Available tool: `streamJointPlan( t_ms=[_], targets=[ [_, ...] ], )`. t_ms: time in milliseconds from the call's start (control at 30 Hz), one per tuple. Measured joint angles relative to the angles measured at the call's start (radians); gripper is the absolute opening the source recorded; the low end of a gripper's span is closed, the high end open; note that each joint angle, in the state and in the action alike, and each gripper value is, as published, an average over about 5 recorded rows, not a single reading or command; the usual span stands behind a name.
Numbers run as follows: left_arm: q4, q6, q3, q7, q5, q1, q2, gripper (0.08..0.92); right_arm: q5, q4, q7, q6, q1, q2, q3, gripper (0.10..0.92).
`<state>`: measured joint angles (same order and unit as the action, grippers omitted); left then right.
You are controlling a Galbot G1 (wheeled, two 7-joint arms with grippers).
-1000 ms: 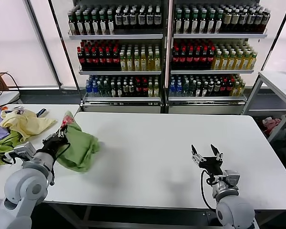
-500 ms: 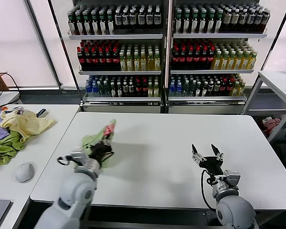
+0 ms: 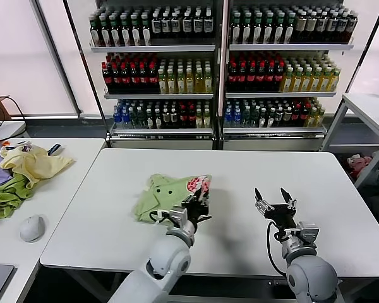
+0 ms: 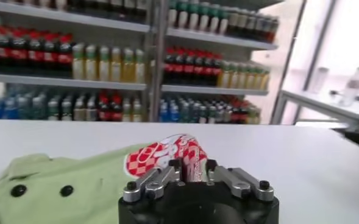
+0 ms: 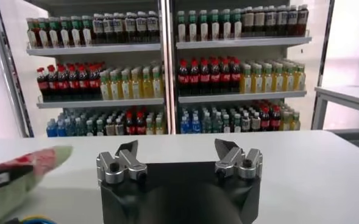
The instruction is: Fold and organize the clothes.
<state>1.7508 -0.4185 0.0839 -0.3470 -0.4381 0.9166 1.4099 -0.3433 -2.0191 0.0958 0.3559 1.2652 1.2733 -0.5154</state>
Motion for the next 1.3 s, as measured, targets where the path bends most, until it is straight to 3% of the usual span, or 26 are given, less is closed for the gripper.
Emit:
streamJointPlan(
  t_ms=[267, 533, 800, 1167, 1300],
  targets=[
    [0.013, 0.059, 0.032, 0.026, 0.012, 0.009, 0.017, 0.587, 0.001, 0.021, 0.017, 0.006, -0.025, 0.014, 0.028, 0.823],
    [0.113, 0.098, -0.046, 0.025, 0.028, 0.082, -0.045, 0.799, 0.009, 0.08, 0.069, 0.014, -0.071, 0.058, 0.112, 0.823],
    [0.192, 0.147, -0.171, 0.016, 0.084, 0.186, -0.125, 0.823, 0.029, 0.17, 0.131, 0.018, -0.13, 0.127, 0.224, 0.823],
    [0.267, 0.159, -0.256, 0.005, 0.122, 0.314, -0.149, 0.823, 0.042, 0.277, 0.188, 0.044, -0.194, 0.197, 0.342, 0.821],
    [0.288, 0.16, -0.276, 0.002, 0.128, 0.345, -0.158, 0.823, 0.035, 0.301, 0.202, 0.055, -0.208, 0.209, 0.367, 0.75]
  ],
)
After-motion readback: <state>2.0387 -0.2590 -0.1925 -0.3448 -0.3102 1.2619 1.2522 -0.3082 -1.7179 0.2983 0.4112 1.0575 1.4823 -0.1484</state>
